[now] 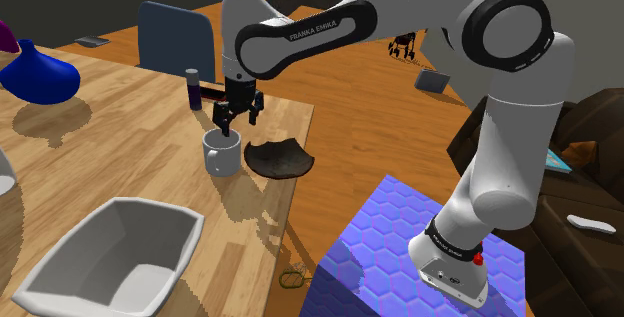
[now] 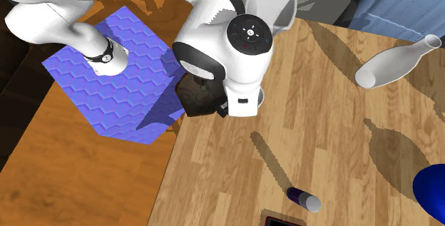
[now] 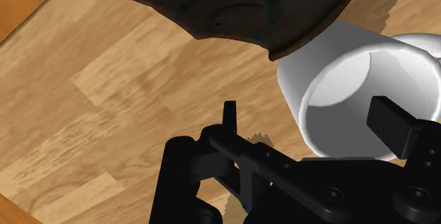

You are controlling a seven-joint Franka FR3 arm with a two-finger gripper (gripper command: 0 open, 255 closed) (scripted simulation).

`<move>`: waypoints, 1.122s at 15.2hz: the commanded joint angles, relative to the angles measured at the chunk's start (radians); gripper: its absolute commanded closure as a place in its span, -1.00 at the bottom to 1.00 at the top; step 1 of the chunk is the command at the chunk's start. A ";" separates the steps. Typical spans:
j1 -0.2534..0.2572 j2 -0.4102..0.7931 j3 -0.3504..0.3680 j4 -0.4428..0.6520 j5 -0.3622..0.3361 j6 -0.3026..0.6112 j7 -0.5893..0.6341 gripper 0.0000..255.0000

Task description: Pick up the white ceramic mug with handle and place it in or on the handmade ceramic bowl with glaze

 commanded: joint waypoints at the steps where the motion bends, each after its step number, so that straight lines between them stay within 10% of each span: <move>1: 0.010 0.034 -0.002 0.023 -0.013 0.009 0.016 -1.00; 15: 0.014 0.073 -0.008 -0.012 -0.027 0.082 0.025 -1.00; 16: 0.014 0.073 -0.008 -0.012 -0.027 0.082 0.025 1.00; 17: 0.014 0.073 -0.008 -0.012 -0.027 0.082 0.025 1.00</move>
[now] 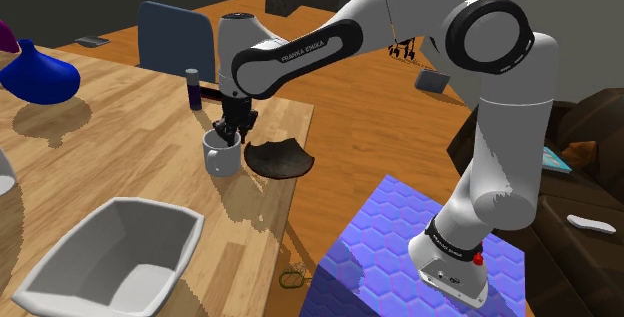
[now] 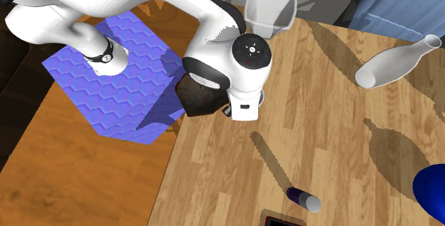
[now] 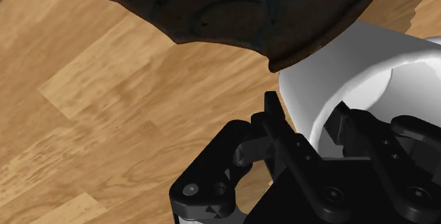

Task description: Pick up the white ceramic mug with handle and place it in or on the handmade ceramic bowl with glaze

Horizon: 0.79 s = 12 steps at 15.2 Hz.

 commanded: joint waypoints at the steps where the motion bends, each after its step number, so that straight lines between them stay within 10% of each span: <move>1: 0.000 0.000 0.000 0.000 0.000 0.000 0.000 1.00; 12: -0.002 -0.023 0.004 0.022 0.009 -0.045 -0.006 1.00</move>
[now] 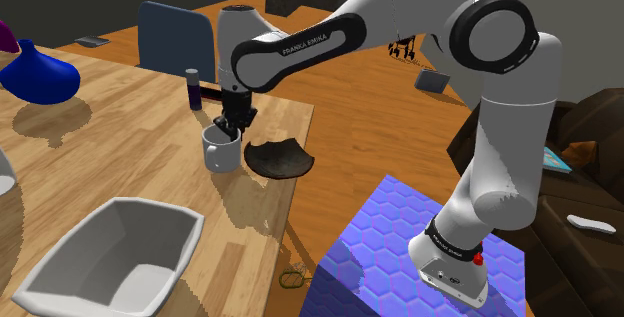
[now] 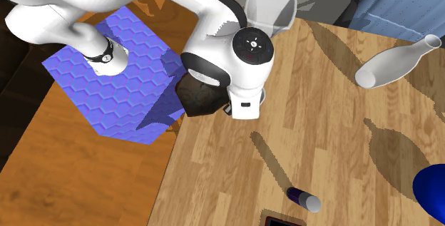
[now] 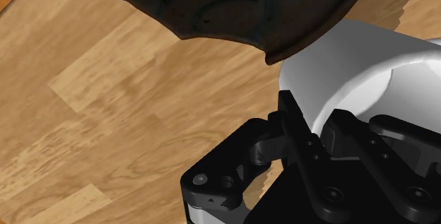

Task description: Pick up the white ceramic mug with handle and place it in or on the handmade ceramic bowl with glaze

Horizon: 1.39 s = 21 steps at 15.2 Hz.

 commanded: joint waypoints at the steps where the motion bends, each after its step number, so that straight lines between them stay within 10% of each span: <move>1: -0.001 -0.011 0.002 0.014 0.004 -0.024 -0.003 1.00; 21: -0.003 -0.080 0.013 0.190 0.031 -0.266 -0.021 1.00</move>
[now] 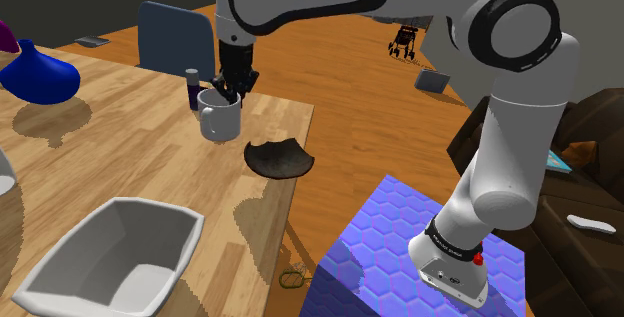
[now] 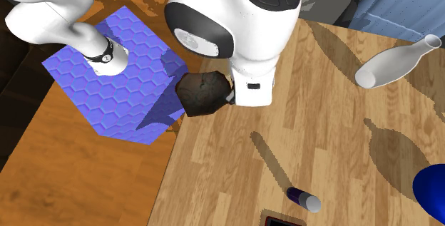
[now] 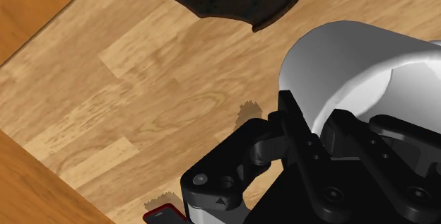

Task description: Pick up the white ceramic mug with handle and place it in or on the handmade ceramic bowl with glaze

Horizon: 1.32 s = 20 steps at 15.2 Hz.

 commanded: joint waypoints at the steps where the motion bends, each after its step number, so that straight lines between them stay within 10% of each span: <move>1: 0.000 -0.003 0.000 0.023 0.002 -0.026 -0.002 1.00; 4: 0.001 -0.006 0.001 0.055 0.003 -0.061 -0.003 1.00; 16: -0.080 -0.520 -0.048 -0.504 0.145 0.002 -0.162 1.00; 20: -0.078 -0.512 -0.047 -0.550 0.144 0.056 -0.162 1.00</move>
